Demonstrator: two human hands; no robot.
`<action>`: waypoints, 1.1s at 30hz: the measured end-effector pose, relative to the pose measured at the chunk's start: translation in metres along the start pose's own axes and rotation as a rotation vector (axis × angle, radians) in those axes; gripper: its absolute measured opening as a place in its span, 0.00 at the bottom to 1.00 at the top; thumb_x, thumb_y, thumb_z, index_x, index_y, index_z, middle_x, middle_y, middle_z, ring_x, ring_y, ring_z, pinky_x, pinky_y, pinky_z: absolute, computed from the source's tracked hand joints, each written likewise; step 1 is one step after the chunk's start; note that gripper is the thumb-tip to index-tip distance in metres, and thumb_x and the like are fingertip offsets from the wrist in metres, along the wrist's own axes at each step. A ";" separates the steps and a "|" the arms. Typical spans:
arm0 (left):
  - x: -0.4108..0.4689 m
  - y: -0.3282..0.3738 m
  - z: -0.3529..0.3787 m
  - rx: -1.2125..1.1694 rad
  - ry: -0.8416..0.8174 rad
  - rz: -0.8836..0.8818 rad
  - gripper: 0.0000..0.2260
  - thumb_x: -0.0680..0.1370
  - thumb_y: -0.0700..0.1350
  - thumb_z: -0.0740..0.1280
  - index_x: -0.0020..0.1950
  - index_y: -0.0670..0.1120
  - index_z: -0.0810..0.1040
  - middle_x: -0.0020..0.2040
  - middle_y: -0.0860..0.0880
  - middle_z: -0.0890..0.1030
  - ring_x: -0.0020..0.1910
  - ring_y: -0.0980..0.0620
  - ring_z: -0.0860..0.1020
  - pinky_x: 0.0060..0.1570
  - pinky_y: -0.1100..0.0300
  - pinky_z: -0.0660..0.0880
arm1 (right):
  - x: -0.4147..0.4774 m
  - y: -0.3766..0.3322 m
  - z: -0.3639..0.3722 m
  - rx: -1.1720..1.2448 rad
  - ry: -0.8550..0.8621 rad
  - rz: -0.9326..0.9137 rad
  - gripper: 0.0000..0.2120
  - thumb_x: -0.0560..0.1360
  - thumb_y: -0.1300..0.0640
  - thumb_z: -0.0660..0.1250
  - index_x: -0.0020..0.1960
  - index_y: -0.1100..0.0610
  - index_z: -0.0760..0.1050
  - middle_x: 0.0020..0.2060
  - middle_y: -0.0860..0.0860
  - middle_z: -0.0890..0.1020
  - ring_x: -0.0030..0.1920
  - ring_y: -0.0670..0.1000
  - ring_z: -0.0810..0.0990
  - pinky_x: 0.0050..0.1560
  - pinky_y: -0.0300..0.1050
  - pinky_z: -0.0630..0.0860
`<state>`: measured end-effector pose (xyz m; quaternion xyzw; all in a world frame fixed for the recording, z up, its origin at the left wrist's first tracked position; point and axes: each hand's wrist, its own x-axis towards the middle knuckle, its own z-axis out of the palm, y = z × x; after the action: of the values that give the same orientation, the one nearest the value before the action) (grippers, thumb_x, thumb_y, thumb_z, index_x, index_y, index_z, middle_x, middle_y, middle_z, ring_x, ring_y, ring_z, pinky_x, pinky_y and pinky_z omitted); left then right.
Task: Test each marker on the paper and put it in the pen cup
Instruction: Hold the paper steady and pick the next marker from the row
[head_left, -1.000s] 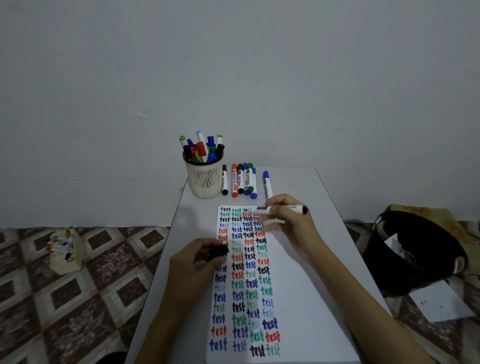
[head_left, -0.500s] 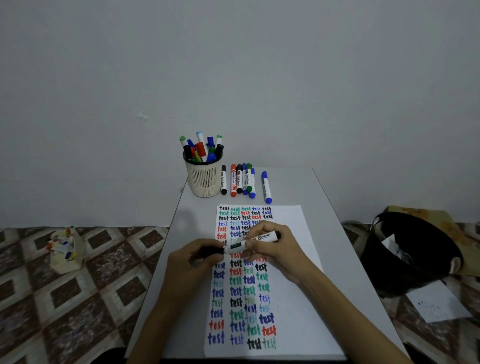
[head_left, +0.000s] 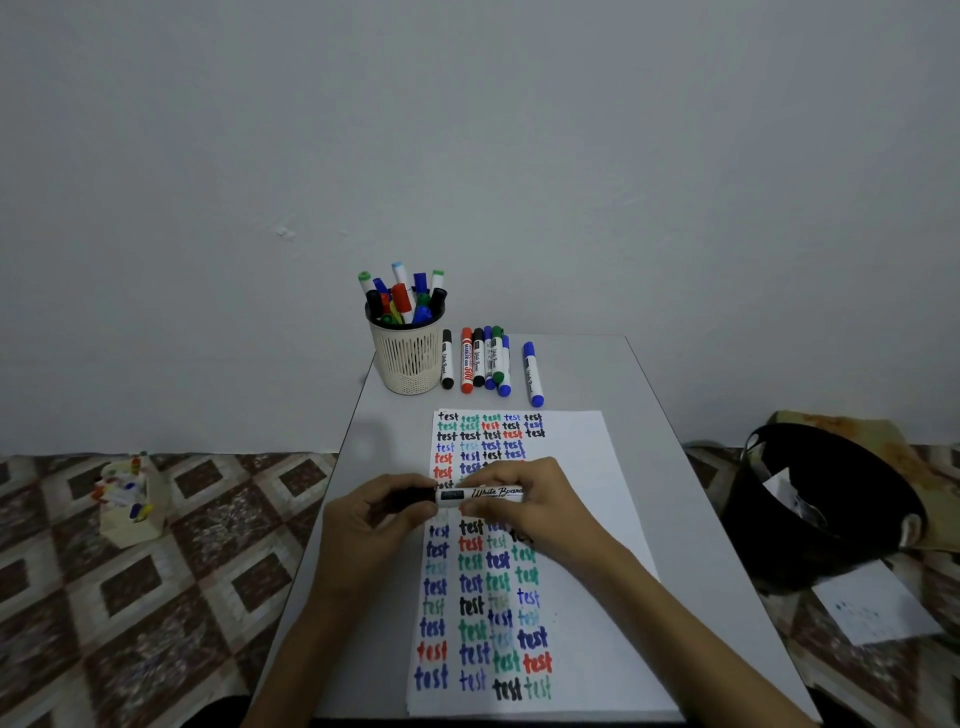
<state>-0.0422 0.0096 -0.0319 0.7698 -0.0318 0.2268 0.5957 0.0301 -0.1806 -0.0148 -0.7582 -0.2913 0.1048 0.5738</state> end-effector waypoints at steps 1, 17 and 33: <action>0.000 0.000 0.000 0.011 -0.003 0.030 0.13 0.69 0.36 0.73 0.47 0.52 0.82 0.44 0.53 0.84 0.45 0.54 0.82 0.47 0.62 0.79 | 0.001 0.000 0.001 0.023 -0.002 0.009 0.06 0.71 0.59 0.74 0.47 0.51 0.84 0.40 0.46 0.85 0.39 0.46 0.83 0.38 0.39 0.77; -0.002 0.000 0.002 0.121 0.078 0.192 0.11 0.70 0.49 0.70 0.52 0.51 0.80 0.46 0.58 0.82 0.45 0.57 0.81 0.46 0.64 0.78 | 0.031 -0.036 -0.006 -0.703 -0.246 -0.265 0.12 0.74 0.49 0.71 0.56 0.49 0.81 0.48 0.45 0.84 0.44 0.42 0.79 0.45 0.39 0.75; 0.003 -0.030 0.014 0.621 -0.161 0.039 0.28 0.74 0.64 0.49 0.70 0.53 0.67 0.69 0.57 0.68 0.68 0.66 0.60 0.73 0.58 0.44 | 0.188 -0.097 -0.014 -0.288 0.533 -0.463 0.25 0.74 0.63 0.69 0.68 0.54 0.66 0.40 0.47 0.79 0.39 0.47 0.82 0.42 0.50 0.82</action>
<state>-0.0259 0.0063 -0.0607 0.9296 -0.0229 0.1755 0.3234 0.1582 -0.0700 0.1128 -0.7460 -0.3070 -0.2707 0.5254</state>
